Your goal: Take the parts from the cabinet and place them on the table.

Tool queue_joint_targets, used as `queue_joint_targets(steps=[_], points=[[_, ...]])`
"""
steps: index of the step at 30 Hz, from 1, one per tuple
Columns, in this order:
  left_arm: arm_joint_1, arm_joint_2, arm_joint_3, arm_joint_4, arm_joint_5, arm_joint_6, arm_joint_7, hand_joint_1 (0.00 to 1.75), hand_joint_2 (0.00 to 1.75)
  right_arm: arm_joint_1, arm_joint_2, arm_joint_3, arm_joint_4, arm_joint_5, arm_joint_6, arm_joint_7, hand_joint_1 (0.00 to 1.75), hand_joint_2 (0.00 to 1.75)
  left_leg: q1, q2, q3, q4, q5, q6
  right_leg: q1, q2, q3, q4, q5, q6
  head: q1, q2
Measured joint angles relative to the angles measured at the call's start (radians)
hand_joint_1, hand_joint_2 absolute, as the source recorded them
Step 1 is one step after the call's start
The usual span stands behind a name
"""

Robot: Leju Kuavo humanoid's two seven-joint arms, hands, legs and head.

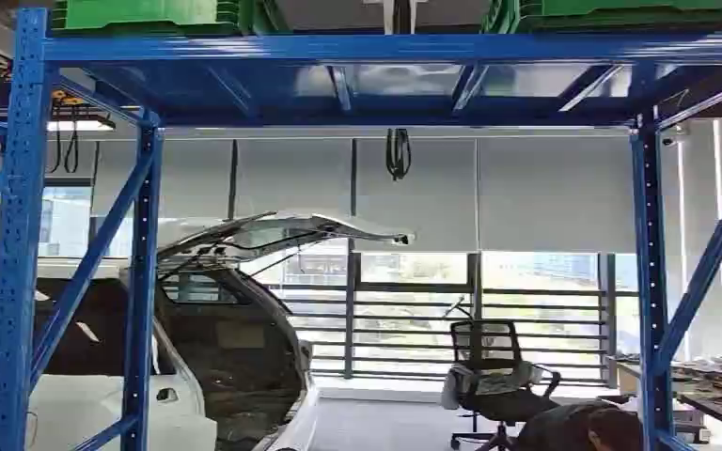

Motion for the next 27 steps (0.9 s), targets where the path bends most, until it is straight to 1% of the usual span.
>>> queue_joint_targets(steps=[1,2,3,8,13,18,22,27], points=[[-0.005,-0.003,0.022,0.003,-0.018,-0.001,-0.005,0.0,1.75,-0.004,0.002,-0.02,0.003,0.012,0.0,-0.001,0.0,0.0,0.0,0.0,0.0,0.0,0.0,0.0,0.0,0.0,0.0,0.0,0.0,0.0,0.0,0.0],[-0.01,-0.007,0.045,0.008,-0.036,-0.005,-0.01,0.0,1.75,-0.008,0.003,-0.042,0.005,0.027,0.0,-0.002,0.0,0.0,0.0,0.0,0.0,0.0,0.0,0.0,0.0,0.0,0.0,0.0,0.0,0.0,0.0,0.0],[-0.013,-0.009,0.067,0.01,-0.054,-0.008,-0.015,0.0,0.0,-0.011,0.004,-0.062,0.007,0.04,0.0,-0.004,0.0,0.0,0.0,0.0,0.0,0.0,0.0,0.0,0.0,0.0,0.0,0.0,0.0,0.0,0.0,0.0],[-0.034,-0.025,0.179,0.024,-0.144,-0.019,-0.042,0.0,0.0,-0.03,0.008,-0.168,0.015,0.102,0.003,-0.031,0.0,0.0,0.0,0.0,0.0,0.0,0.0,0.0,0.0,0.0,0.0,0.0,0.0,0.0,0.0,0.0],[-0.054,-0.04,0.289,0.039,-0.226,-0.025,-0.07,0.0,0.0,-0.055,0.015,-0.246,0.0,0.142,0.041,-0.105,0.0,0.0,0.0,0.0,0.0,0.0,0.0,0.0,0.0,0.0,0.0,0.0,0.0,0.0,0.0,0.0],[-0.073,-0.053,0.392,0.053,-0.306,-0.032,-0.097,0.0,0.0,-0.077,0.029,-0.264,-0.103,0.14,0.084,-0.183,0.0,0.0,0.0,0.0,0.0,0.0,0.0,0.0,0.0,0.0,0.001,0.0,0.0,0.0,0.0,0.0],[-0.084,-0.06,0.451,0.06,-0.355,-0.038,-0.114,0.0,0.0,-0.089,0.033,-0.262,-0.217,0.134,0.105,-0.23,0.0,0.0,0.0,0.0,0.0,0.0,0.0,0.0,0.0,0.0,0.001,0.0,0.001,0.0,0.0,0.0],[-0.097,-0.068,0.516,0.069,-0.408,-0.041,-0.13,0.0,0.0,-0.105,0.032,-0.237,-0.381,0.131,0.116,-0.281,0.0,0.0,0.0,0.0,0.0,0.0,0.0,0.0,0.0,0.0,0.001,0.0,0.001,0.0,0.0,0.0]])
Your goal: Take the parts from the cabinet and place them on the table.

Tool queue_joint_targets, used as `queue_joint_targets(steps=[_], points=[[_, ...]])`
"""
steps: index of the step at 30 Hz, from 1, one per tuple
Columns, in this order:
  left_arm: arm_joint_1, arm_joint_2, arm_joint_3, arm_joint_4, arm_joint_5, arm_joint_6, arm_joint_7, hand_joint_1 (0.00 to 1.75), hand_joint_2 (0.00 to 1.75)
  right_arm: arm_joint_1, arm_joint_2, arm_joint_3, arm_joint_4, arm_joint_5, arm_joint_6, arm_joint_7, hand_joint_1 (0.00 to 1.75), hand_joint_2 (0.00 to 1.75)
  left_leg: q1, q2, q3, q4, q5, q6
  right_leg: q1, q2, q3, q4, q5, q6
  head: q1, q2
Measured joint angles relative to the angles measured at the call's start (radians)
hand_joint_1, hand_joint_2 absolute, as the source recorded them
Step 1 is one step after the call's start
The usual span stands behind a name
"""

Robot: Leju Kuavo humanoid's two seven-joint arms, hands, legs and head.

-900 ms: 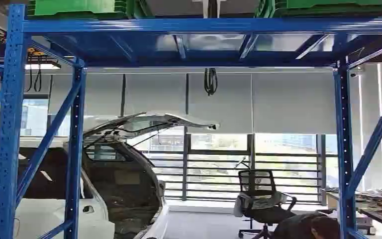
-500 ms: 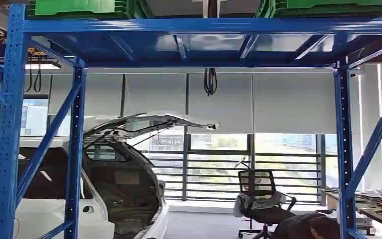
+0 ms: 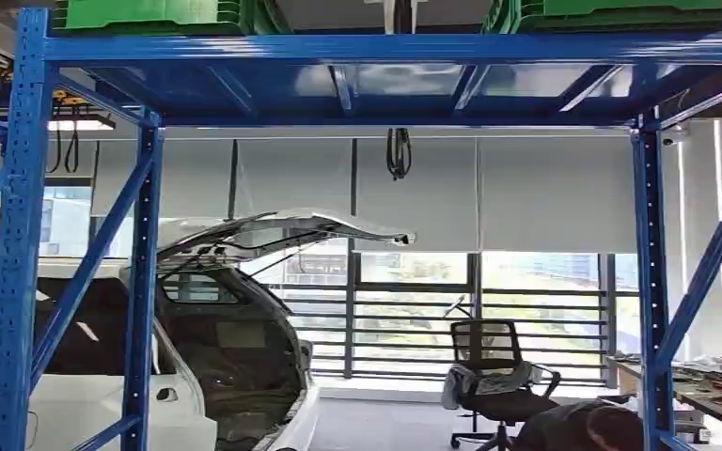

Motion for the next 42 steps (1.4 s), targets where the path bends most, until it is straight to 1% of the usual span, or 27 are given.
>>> queue_joint_targets(steps=[5,10,17,25,31,37,40,42], points=[[-0.011,-0.008,0.057,0.011,-0.051,-0.001,-0.014,0.0,0.0,-0.014,-0.008,0.043,-0.16,0.004,0.007,-0.046,0.0,0.0,0.0,0.0,0.0,0.0,0.0,0.0,0.0,0.0,0.0,0.0,0.0,0.0,0.0,0.0],[-0.024,-0.019,0.109,0.019,-0.102,-0.006,-0.027,0.0,0.0,-0.035,-0.032,0.095,-0.329,0.012,0.01,-0.093,0.0,0.0,0.0,0.0,0.0,0.0,0.0,0.0,0.0,0.0,0.0,0.0,0.001,0.0,0.0,0.0],[-0.041,-0.039,0.186,0.033,-0.176,-0.011,-0.045,0.0,0.0,-0.052,-0.081,0.169,-0.575,0.025,0.01,-0.157,0.0,0.0,0.0,0.0,0.0,0.001,0.0,0.0,0.0,-0.001,0.0,0.0,0.001,0.0,0.0,0.0],[-0.059,-0.065,0.268,0.047,-0.261,-0.018,-0.064,0.0,0.0,-0.075,-0.156,0.239,-0.856,0.029,0.022,-0.219,0.0,0.0,0.0,0.0,0.0,0.001,0.0,0.0,0.0,0.0,0.0,0.0,0.001,0.0,0.0,0.0],[-0.073,-0.084,0.327,0.063,-0.321,-0.023,-0.077,0.0,0.0,-0.104,-0.222,0.291,-1.062,0.03,0.036,-0.247,0.0,0.0,0.0,0.0,0.0,0.001,0.0,0.0,0.0,-0.001,0.0,0.0,0.001,0.0,0.0,0.0],[-0.087,-0.102,0.388,0.079,-0.379,-0.032,-0.091,0.0,0.0,-0.142,-0.289,0.343,-1.255,0.016,0.057,-0.261,0.0,0.0,0.0,0.0,-0.001,0.001,0.0,0.0,0.0,-0.001,-0.001,0.0,0.001,0.0,0.0,0.0],[-0.093,-0.108,0.42,0.085,-0.402,-0.033,-0.097,0.0,0.0,-0.158,-0.305,0.379,-1.334,-0.016,0.074,-0.256,0.0,0.0,0.0,0.0,-0.001,0.001,0.0,0.0,0.0,-0.001,-0.001,0.0,0.001,0.0,0.0,0.0],[-0.095,-0.108,0.44,0.086,-0.419,-0.032,-0.099,0.0,0.0,-0.16,-0.306,0.406,-1.369,-0.049,0.092,-0.247,0.0,0.0,0.0,0.0,-0.001,0.001,0.0,0.0,0.0,-0.001,-0.001,0.0,0.001,0.0,0.0,0.0]])
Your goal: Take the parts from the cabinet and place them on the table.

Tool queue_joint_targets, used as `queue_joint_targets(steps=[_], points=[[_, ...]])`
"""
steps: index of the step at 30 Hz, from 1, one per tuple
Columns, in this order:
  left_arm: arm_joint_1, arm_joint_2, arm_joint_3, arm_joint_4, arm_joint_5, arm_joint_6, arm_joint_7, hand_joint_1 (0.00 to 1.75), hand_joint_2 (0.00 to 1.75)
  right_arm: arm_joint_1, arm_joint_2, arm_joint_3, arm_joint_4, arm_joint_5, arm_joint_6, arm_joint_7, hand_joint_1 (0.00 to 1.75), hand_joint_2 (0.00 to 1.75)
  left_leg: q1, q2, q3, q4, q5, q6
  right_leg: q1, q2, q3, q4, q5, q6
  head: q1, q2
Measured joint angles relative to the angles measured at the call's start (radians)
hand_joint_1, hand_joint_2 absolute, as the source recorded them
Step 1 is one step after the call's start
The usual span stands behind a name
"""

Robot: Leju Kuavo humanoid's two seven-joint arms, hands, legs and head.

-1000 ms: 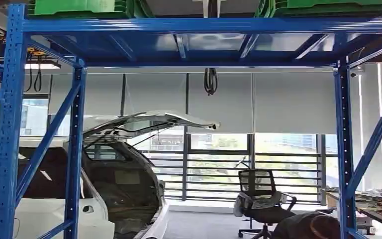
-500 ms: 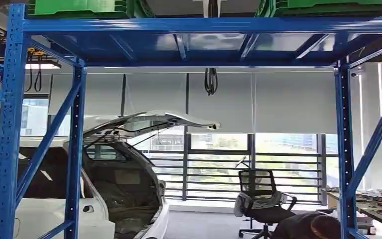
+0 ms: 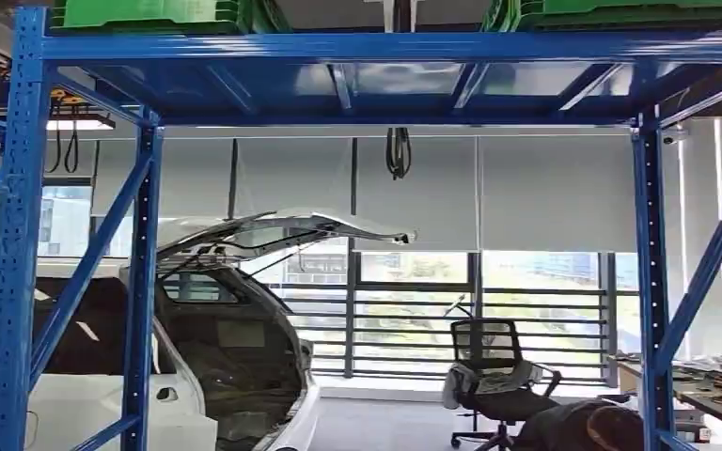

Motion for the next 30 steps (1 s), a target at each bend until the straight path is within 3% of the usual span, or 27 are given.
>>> queue_joint_targets(steps=[7,14,15,20,21,30], points=[[-0.004,0.004,0.05,0.0,0.0,0.016,-0.002,0.0,0.0,-0.002,-0.002,0.068,-0.023,-0.127,0.069,0.024,0.0,0.0,0.0,0.0,-0.001,0.0,0.0,0.0,0.0,0.0,0.0,0.0,0.0,0.0,0.0,0.0],[-0.005,0.015,0.085,0.0,0.014,0.022,-0.001,0.0,0.0,-0.002,0.03,0.119,-0.009,-0.14,0.058,0.077,0.0,0.0,0.0,-0.001,0.0,0.0,0.0,0.0,0.0,-0.001,0.0,0.0,0.0,0.0,0.0,0.0],[-0.005,0.016,0.088,0.0,0.015,0.022,-0.001,0.0,0.0,0.004,0.03,0.121,-0.007,-0.137,0.055,0.083,0.0,1.75,0.0,-0.001,-0.001,0.0,0.0,0.0,0.0,-0.001,0.0,0.0,0.0,0.0,0.0,0.0],[-0.005,0.021,0.096,0.0,0.021,0.023,0.0,0.0,0.0,0.032,0.03,0.124,0.023,-0.14,0.043,0.114,0.0,1.75,0.0,-0.001,-0.001,0.0,0.0,0.0,0.0,-0.001,0.0,0.0,0.0,0.0,0.0,0.0],[-0.005,0.022,0.099,0.0,0.023,0.023,-0.001,0.0,0.0,0.04,0.029,0.124,0.032,-0.154,0.044,0.128,0.0,0.0,0.0,-0.001,-0.001,0.0,0.0,0.0,0.0,-0.001,0.0,0.0,0.0,0.0,0.0,0.0],[-0.004,0.023,0.106,0.0,0.026,0.023,-0.002,0.0,0.0,0.103,0.013,0.12,0.083,-0.191,0.061,0.168,0.0,0.0,0.0,-0.001,-0.001,0.0,0.0,0.0,0.0,-0.001,0.0,0.0,0.0,0.0,0.0,0.0]])
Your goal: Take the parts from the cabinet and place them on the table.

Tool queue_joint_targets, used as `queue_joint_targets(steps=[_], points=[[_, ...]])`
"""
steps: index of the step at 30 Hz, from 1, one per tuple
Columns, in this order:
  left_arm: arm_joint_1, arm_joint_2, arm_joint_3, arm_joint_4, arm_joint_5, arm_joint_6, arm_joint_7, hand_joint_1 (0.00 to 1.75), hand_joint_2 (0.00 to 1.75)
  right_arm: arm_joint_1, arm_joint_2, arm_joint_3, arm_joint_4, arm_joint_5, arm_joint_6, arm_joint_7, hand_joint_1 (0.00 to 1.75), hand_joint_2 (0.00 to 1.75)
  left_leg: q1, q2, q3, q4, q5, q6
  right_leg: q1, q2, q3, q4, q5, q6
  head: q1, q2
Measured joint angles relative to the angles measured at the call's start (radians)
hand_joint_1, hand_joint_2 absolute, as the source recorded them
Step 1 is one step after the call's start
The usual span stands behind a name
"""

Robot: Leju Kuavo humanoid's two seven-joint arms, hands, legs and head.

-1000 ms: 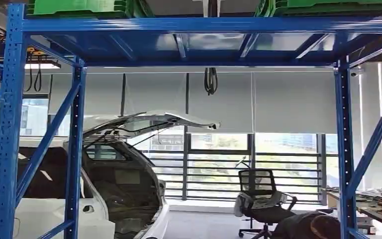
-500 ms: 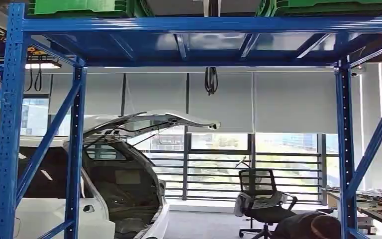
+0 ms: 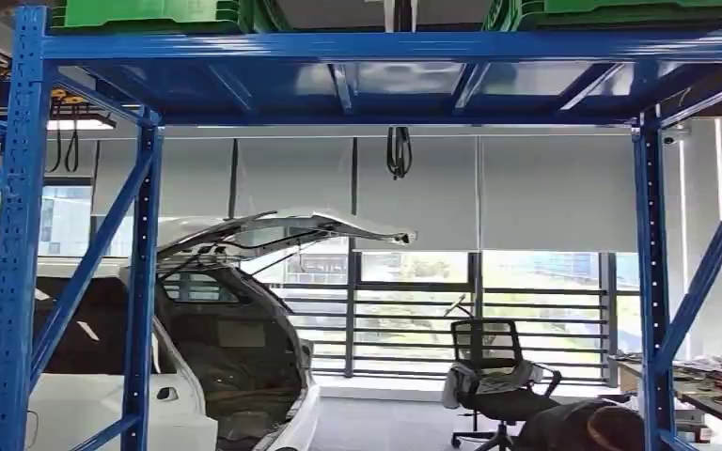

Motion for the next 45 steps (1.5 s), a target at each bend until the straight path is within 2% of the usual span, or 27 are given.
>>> queue_joint_targets(steps=[5,8,13,15,18,24,45], points=[[0.001,0.0,0.007,0.0,0.014,0.001,0.0,0.0,0.0,0.034,0.008,0.013,-0.001,0.078,-0.054,0.051,0.0,0.0,0.0,0.0,0.0,0.0,0.0,0.0,0.0,0.0,0.0,0.0,0.0,0.0,0.0,0.0],[0.0,0.0,0.01,0.0,0.015,0.002,0.002,0.0,0.0,0.034,0.044,0.042,-0.012,0.224,-0.152,0.057,0.0,0.0,0.0,0.0,0.0,0.0,0.0,0.0,0.0,0.0,0.0,0.0,0.0,0.0,0.0,0.0],[-0.001,0.0,0.01,0.0,0.006,0.002,0.003,0.0,0.0,0.009,0.088,0.103,-0.032,0.309,-0.215,0.06,0.0,0.0,0.0,0.0,0.0,0.0,0.0,0.0,0.0,0.0,0.0,0.0,0.0,0.0,0.0,0.0],[-0.001,0.0,0.01,0.0,0.005,0.002,0.003,0.0,0.0,0.002,0.098,0.116,-0.036,0.318,-0.217,0.066,0.0,0.0,0.0,0.0,0.0,0.0,0.0,0.0,0.0,0.0,0.0,0.0,0.0,0.0,0.0,0.0],[-0.001,0.0,0.01,0.0,0.003,0.0,0.004,0.0,0.0,-0.007,0.05,0.13,-0.036,0.31,-0.205,0.064,0.0,0.0,0.0,0.0,-0.001,0.0,0.0,0.0,0.0,0.0,0.0,0.0,0.0,0.0,0.0,0.0],[0.0,0.0,0.01,0.0,-0.003,0.0,0.008,0.0,0.0,-0.018,0.017,0.128,-0.031,0.33,-0.198,0.05,0.0,0.0,-0.001,0.0,-0.001,0.0,0.0,0.0,0.0,0.0,0.0,0.0,0.0,0.0,0.0,0.0],[0.0,0.0,0.01,0.0,-0.006,0.0,0.01,0.0,0.0,-0.014,-0.006,0.127,-0.027,0.336,-0.2,0.05,0.0,0.0,0.0,0.0,-0.001,0.0,0.0,0.0,0.0,0.0,-0.001,0.0,0.0,0.0,0.0,0.0]])
